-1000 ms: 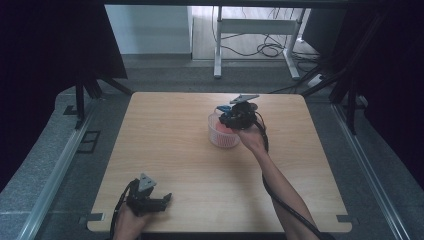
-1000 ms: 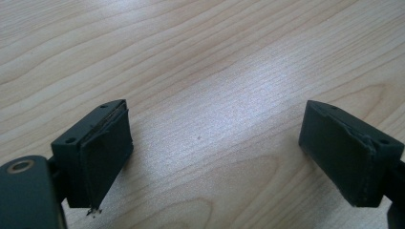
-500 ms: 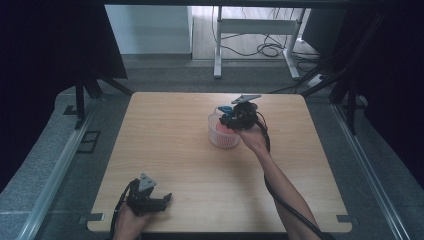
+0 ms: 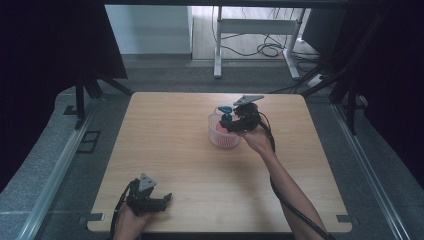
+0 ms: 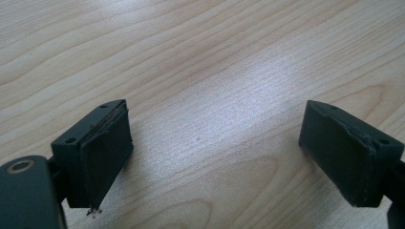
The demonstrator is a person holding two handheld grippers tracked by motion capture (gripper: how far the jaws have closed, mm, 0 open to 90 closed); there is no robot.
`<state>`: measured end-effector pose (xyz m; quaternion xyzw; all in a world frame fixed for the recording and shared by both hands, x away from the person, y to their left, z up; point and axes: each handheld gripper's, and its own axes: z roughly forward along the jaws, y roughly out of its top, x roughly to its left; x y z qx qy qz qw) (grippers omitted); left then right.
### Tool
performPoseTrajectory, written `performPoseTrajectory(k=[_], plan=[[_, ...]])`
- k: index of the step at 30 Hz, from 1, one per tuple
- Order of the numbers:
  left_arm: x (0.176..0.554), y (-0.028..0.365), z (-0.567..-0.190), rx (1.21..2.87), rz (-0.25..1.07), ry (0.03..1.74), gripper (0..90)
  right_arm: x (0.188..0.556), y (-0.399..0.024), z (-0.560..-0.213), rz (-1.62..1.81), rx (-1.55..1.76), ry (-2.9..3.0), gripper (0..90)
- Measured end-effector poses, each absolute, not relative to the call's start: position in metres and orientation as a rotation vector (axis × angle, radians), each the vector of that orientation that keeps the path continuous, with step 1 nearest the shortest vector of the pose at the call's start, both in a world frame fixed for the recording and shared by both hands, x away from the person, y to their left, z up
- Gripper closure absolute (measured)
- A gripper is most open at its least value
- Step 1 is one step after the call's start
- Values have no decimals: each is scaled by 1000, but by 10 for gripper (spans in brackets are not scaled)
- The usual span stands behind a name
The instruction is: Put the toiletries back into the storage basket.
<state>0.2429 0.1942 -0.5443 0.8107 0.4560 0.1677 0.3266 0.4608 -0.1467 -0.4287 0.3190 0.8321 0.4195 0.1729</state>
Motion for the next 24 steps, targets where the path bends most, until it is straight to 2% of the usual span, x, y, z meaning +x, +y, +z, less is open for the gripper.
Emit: performPoseTrajectory(k=[8,24], plan=[[243,194,-544,2121,440,1197,105,454,-150,-426,1190,895,2365,136],[243,193,-544,2120,443,1200,104,439,-157,-416,1176,877,2362,103]])
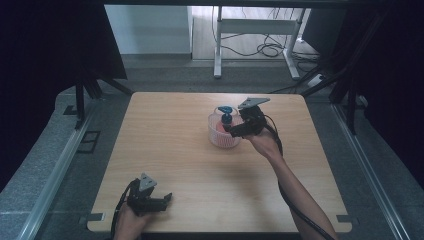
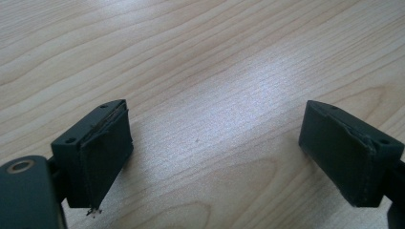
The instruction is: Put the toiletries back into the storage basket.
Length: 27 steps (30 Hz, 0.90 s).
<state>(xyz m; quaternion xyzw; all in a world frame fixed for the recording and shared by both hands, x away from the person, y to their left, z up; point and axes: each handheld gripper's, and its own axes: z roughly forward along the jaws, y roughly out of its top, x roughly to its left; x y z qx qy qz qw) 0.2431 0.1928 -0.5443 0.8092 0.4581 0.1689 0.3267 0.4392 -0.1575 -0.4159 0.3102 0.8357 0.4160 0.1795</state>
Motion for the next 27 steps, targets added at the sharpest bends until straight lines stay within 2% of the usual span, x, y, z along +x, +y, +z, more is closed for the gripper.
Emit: performPoseTrajectory(k=[27], plan=[[244,192,-544,2118,442,1199,104,415,-176,-419,1161,867,2393,46]])
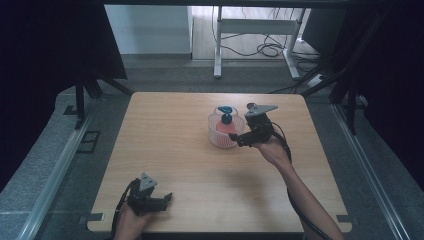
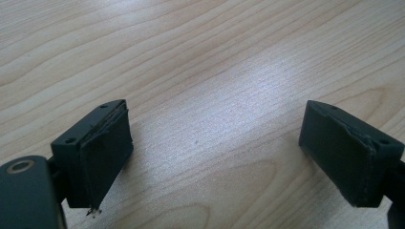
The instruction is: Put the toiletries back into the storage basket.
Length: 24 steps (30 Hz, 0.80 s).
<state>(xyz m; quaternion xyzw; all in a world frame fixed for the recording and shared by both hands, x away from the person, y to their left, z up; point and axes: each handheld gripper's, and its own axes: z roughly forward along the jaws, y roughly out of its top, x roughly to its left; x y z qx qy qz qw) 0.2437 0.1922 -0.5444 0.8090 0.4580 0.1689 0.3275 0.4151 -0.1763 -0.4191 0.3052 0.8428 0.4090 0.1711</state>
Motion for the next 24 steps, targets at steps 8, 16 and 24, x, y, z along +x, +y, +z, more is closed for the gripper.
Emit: performPoseTrajectory(k=[8,16,24], plan=[[244,192,-544,2118,443,1201,104,407,-181,-417,1165,862,2393,46],[244,192,-544,2118,443,1203,104,398,-186,-418,1167,854,2396,46],[244,192,-544,2117,444,1204,104,391,-192,-418,1164,856,2390,53]])
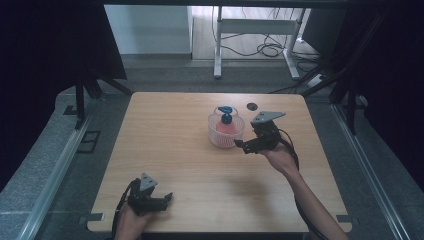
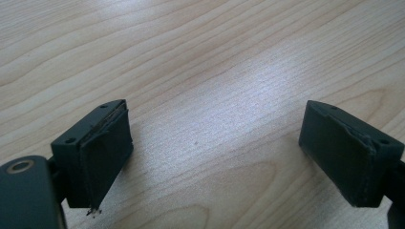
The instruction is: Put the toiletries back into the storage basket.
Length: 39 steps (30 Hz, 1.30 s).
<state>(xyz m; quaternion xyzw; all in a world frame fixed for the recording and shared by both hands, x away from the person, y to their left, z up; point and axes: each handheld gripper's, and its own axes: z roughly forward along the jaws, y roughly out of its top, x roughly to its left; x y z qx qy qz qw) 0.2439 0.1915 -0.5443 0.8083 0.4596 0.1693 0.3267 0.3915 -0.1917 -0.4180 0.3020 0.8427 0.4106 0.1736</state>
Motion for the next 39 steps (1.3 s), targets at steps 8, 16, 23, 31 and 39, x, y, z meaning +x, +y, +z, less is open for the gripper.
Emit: performPoseTrajectory(k=[8,16,23,31,39], plan=[[244,191,-544,2118,444,1205,104,385,-195,-419,1153,851,2390,62],[244,191,-544,2117,444,1205,104,377,-202,-421,1157,855,2385,62],[244,191,-544,2117,445,1206,104,370,-209,-425,1150,859,2384,60],[244,191,-544,2114,445,1211,104,360,-216,-431,1125,851,2386,47],[244,191,-544,2114,445,1212,104,353,-224,-437,1118,860,2384,24]])
